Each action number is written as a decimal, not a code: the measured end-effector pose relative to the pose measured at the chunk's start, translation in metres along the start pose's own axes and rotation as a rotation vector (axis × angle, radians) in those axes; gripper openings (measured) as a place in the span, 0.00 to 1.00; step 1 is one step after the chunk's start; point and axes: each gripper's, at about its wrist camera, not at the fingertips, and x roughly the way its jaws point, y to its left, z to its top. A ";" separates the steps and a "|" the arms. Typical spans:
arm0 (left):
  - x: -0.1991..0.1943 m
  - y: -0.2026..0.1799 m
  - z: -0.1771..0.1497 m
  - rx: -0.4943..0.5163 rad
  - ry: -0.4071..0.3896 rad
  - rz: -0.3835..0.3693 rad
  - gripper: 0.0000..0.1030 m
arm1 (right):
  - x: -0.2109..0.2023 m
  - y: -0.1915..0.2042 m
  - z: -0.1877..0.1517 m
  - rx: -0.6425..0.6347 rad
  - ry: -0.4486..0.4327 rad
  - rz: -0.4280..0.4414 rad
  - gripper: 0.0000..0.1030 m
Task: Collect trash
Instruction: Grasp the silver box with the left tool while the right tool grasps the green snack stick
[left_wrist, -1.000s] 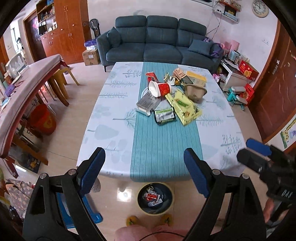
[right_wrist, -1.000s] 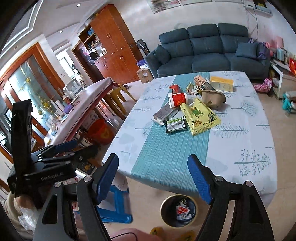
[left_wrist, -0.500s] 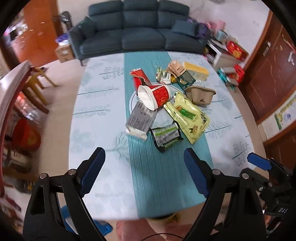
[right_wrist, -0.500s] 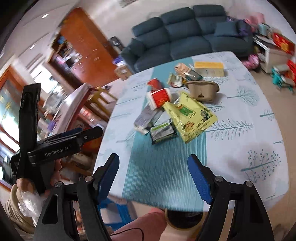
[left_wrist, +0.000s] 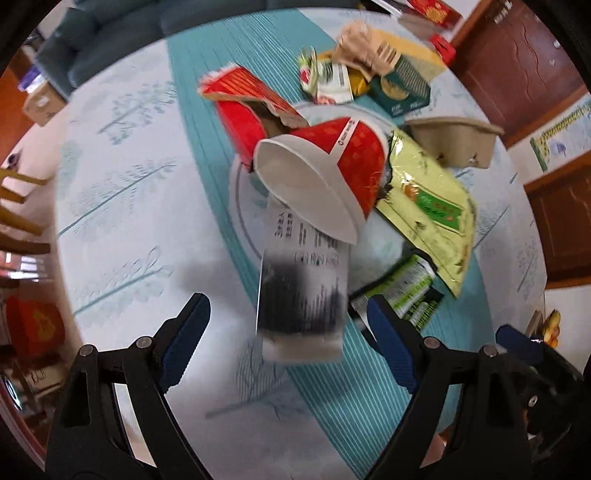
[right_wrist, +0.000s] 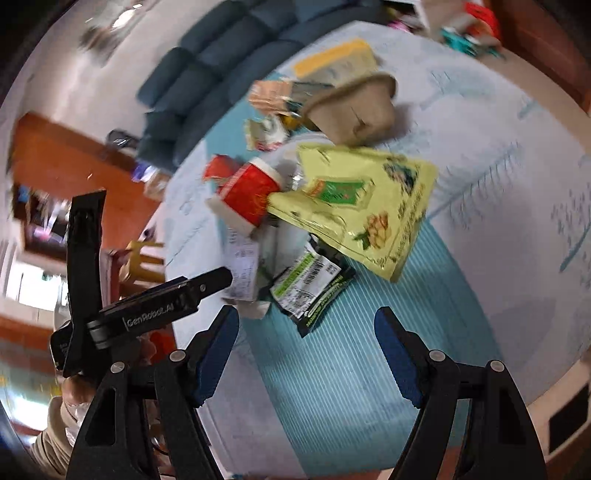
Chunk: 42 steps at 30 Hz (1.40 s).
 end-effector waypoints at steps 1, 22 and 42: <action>0.006 -0.001 0.003 0.008 0.009 -0.007 0.82 | 0.005 0.000 0.000 0.013 0.003 -0.008 0.75; 0.042 0.044 -0.005 0.012 0.034 -0.004 0.55 | 0.084 0.022 0.009 0.193 0.052 -0.105 0.68; 0.007 0.066 -0.036 -0.045 -0.021 -0.055 0.55 | 0.120 0.070 0.019 0.099 0.020 -0.384 0.29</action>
